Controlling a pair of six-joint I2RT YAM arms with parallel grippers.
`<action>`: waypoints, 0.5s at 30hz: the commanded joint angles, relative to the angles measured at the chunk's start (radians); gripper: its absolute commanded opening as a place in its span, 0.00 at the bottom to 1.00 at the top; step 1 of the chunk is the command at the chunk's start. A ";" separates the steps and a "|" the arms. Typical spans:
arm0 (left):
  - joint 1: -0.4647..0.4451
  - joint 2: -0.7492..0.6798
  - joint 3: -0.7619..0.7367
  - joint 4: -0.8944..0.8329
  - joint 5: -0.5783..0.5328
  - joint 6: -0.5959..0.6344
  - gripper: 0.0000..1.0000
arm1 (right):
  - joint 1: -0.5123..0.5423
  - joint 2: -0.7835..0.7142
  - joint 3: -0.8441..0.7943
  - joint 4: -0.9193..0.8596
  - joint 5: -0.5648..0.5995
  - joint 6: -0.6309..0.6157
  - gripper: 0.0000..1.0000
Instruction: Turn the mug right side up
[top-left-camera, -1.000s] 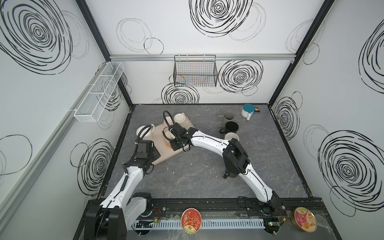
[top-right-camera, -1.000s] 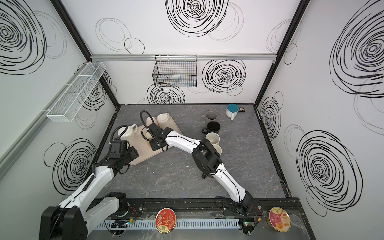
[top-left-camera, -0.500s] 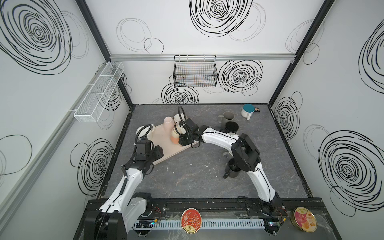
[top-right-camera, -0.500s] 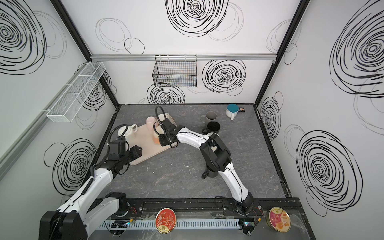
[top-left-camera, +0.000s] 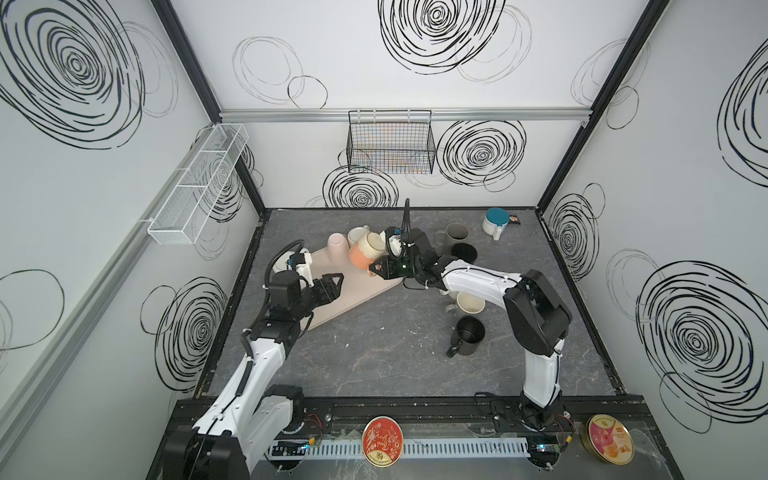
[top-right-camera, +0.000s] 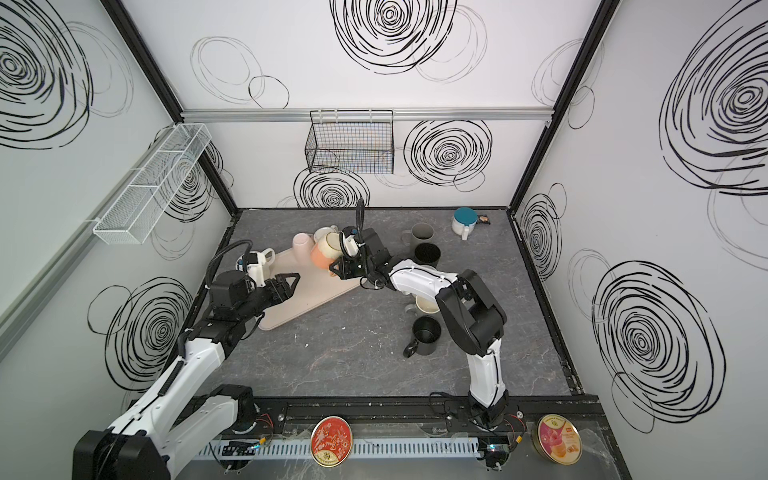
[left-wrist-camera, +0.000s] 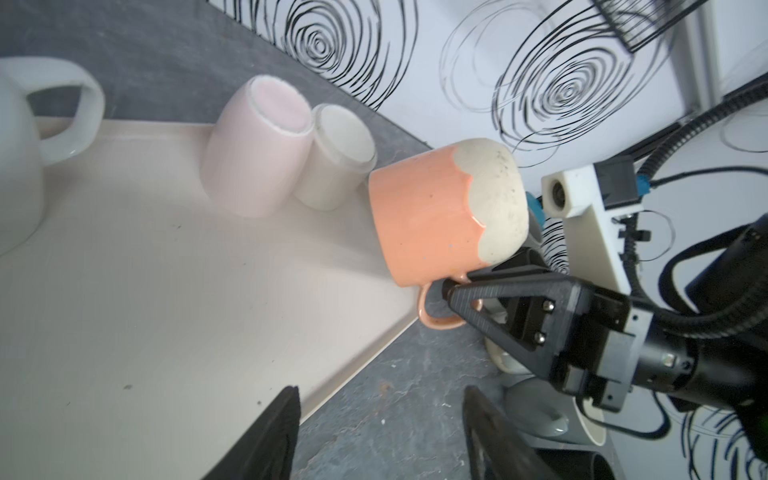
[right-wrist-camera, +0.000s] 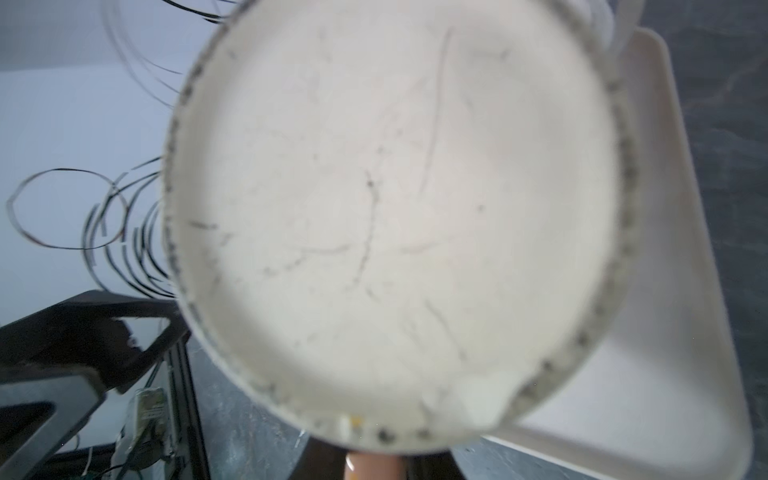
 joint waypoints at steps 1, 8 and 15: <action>-0.006 -0.033 0.018 0.236 0.073 -0.100 0.67 | 0.006 -0.109 -0.019 0.357 -0.076 0.027 0.00; 0.003 0.013 0.009 0.416 0.130 -0.221 0.78 | 0.005 -0.177 -0.066 0.498 -0.136 0.074 0.00; -0.016 0.102 -0.014 0.669 0.192 -0.355 0.67 | 0.008 -0.216 -0.097 0.560 -0.143 0.105 0.00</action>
